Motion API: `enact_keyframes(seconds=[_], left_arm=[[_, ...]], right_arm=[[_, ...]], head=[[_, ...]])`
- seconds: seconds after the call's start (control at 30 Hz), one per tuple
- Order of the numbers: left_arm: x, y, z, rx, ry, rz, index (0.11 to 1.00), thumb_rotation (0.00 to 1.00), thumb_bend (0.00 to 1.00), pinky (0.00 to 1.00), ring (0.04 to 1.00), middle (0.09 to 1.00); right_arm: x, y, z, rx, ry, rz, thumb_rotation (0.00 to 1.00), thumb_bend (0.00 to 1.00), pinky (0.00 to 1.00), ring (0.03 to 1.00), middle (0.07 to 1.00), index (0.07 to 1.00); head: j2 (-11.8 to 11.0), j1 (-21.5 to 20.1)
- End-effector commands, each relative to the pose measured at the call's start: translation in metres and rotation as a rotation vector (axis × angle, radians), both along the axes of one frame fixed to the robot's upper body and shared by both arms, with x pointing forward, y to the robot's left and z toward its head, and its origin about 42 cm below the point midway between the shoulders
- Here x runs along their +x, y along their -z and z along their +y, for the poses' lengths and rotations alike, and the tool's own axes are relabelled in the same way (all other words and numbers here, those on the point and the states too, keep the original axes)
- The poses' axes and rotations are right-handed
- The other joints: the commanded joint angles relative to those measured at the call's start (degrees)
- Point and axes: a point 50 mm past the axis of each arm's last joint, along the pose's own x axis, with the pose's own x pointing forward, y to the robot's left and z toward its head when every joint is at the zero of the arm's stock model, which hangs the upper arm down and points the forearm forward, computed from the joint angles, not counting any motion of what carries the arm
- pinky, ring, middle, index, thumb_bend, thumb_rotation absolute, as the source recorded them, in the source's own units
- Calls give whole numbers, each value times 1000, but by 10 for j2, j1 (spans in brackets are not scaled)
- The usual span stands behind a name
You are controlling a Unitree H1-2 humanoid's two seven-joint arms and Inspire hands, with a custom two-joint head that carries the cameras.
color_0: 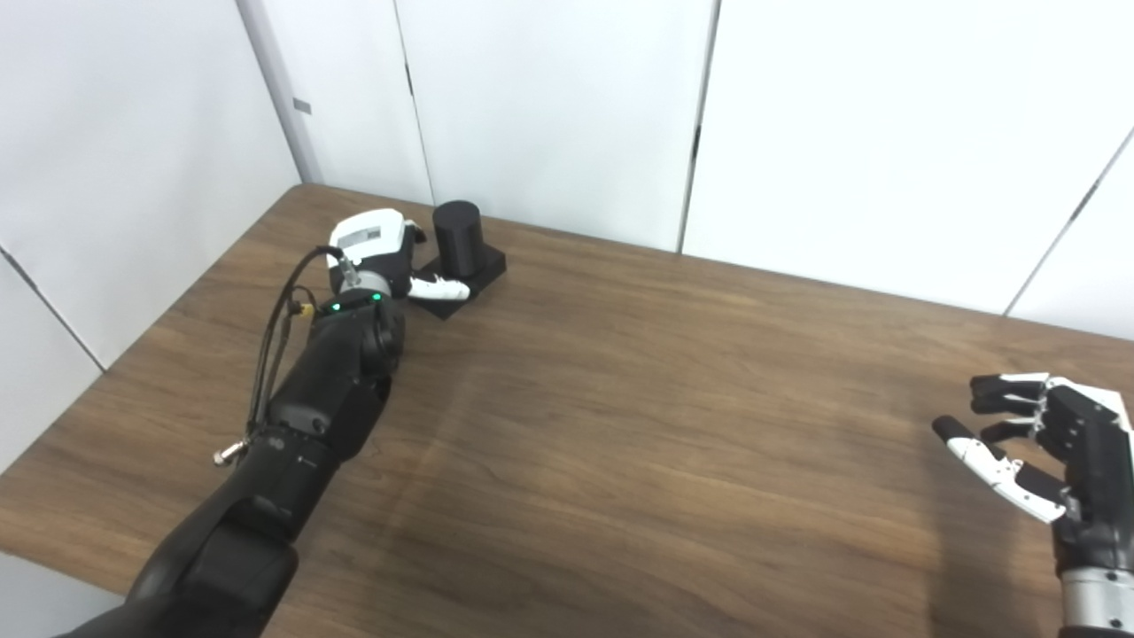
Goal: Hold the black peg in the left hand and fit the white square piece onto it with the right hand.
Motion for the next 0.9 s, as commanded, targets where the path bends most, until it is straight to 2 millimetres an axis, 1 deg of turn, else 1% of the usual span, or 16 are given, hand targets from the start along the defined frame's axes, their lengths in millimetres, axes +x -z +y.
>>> enact_keyframes(seconds=[0.0,0.23,0.4,0.47,0.63,0.7,0.73,0.77,0.87], left_arm=[[12,-26,3,37,-3,-53,813,590,896,803,933,929],[10,-19,2,17,-2,-29,781,581,889,788,921,912],[8,-15,2,16,0,-10,802,599,892,770,921,915],[8,-13,2,13,0,-9,796,594,890,751,920,914],[9,-11,2,7,-4,1,797,577,875,727,925,925],[8,-10,2,3,-5,2,785,566,870,715,921,922],[8,-10,2,0,-5,2,762,548,861,705,916,917],[8,-9,2,-3,-4,4,757,535,856,700,914,913],[7,-8,3,-2,-3,9,761,502,844,671,901,893]], right_arm=[[3,-20,-2,-13,-7,-76,129,495,451,593,621,490],[3,-19,-2,-13,-6,-78,127,494,456,598,624,490],[4,-18,-3,-5,-7,-80,125,494,454,588,623,490],[4,-18,-3,-5,-5,-77,125,495,458,598,627,490],[4,-19,-3,-7,-3,-77,127,495,466,606,628,490],[4,-19,-3,-2,-6,-79,127,495,459,602,629,490],[4,-19,-3,-2,-7,-81,125,495,448,591,629,490],[3,-19,-3,-2,-8,-83,125,494,447,589,627,490],[3,-20,-4,6,-11,-89,124,494,440,576,622,490]], head=[[1,0],[4,0],[5,0],[5,0],[5,0],[5,0],[5,0],[9,-3],[10,-3]])
